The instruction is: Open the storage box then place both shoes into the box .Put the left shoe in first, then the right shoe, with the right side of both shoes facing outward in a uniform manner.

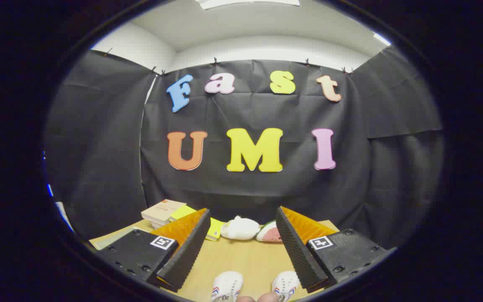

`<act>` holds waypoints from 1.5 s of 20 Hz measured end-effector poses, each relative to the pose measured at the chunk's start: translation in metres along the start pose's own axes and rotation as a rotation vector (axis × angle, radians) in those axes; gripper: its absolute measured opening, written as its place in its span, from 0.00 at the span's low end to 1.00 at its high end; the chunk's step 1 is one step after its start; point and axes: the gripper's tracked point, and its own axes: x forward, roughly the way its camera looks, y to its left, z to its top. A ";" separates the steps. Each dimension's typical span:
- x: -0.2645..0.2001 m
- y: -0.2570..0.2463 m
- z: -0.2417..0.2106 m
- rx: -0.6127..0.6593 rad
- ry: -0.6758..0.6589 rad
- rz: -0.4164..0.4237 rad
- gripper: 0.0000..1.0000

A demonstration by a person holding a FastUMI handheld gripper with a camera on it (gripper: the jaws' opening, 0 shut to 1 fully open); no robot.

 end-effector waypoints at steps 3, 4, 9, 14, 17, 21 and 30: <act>-0.006 0.011 0.005 0.017 -0.002 0.024 1.00; -0.008 0.013 0.007 0.023 -0.002 0.030 1.00; -0.016 0.009 0.013 0.000 -0.005 0.010 1.00; -0.020 0.004 0.013 0.025 0.004 0.003 1.00; -0.016 0.007 0.006 0.016 0.031 0.020 1.00; -0.014 0.010 0.004 0.013 0.037 0.039 1.00; -0.027 0.015 -0.026 -0.010 0.122 0.117 1.00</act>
